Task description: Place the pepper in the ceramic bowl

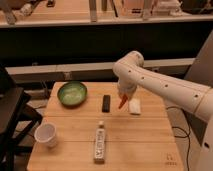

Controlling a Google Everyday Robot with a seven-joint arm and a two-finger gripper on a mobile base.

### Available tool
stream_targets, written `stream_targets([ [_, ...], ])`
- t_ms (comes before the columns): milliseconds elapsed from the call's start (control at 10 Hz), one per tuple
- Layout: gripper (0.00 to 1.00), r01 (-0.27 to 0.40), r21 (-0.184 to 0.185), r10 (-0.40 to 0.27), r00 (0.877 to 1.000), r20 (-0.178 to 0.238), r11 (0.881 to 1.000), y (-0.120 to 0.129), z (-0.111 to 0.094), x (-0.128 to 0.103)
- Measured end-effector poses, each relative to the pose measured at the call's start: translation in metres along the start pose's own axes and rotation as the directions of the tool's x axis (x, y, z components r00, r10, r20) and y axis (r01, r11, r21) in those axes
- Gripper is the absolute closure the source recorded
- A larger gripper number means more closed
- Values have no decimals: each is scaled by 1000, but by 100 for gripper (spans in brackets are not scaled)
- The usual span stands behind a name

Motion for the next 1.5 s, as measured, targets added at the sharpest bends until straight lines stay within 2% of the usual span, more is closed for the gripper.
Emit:
stream_targets([
  [1200,98,75,22,-74,997,-33,997,-53,10,7],
  [1500,98,102,33,-101,994,-34,994,-81,13,3],
])
